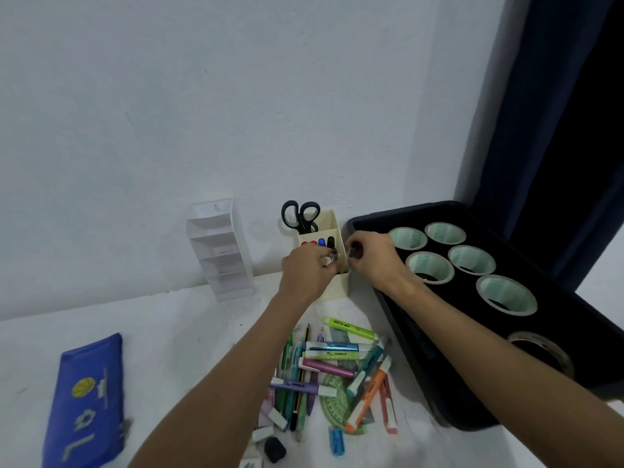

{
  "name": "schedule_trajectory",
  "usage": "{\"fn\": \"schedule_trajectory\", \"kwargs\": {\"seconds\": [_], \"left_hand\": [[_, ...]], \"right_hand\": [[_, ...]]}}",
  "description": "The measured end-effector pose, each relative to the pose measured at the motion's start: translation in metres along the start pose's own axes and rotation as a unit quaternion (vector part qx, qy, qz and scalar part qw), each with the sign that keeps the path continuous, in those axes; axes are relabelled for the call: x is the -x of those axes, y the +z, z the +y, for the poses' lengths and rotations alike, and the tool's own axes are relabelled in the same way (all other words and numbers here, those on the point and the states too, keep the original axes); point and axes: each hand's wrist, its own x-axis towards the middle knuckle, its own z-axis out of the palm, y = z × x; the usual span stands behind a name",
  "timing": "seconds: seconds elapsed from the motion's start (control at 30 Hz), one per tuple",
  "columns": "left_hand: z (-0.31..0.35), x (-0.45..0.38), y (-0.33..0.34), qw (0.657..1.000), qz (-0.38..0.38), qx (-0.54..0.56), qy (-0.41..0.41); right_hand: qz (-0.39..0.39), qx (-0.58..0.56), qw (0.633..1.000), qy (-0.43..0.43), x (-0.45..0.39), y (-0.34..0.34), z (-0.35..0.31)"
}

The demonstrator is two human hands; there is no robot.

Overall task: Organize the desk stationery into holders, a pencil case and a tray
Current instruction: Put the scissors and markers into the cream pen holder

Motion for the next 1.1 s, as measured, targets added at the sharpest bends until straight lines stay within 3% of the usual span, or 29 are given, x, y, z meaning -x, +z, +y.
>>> {"fn": "schedule_trajectory", "kwargs": {"seconds": [0.2,0.33,0.53,0.7,0.8,0.97,1.1], "left_hand": [[-0.005,0.006,0.007,0.997,-0.046,-0.064,0.009],[-0.01,0.006,0.005,0.996,-0.07,0.035,0.047],[-0.019,0.018,-0.005,0.993,0.014,0.112,0.029],[-0.034,0.024,-0.005,0.996,-0.019,0.073,-0.051],[-0.034,0.024,-0.007,0.998,-0.027,0.059,-0.026],[-0.02,0.023,-0.016,0.997,0.024,0.067,0.04],[-0.025,0.02,-0.013,0.999,0.0,0.043,0.032]], "right_hand": [[-0.011,-0.024,1.0,0.004,0.003,0.01,0.005],[-0.023,-0.038,0.999,-0.013,0.007,0.017,0.009],[-0.063,-0.059,0.996,0.0,0.005,0.018,0.013],[-0.132,-0.009,0.991,-0.011,0.0,0.021,0.008],[-0.128,0.019,0.991,-0.035,-0.002,0.024,0.002],[-0.116,-0.012,0.991,-0.063,-0.001,0.026,-0.003],[-0.11,0.023,0.992,-0.054,-0.001,0.022,0.001]]}}
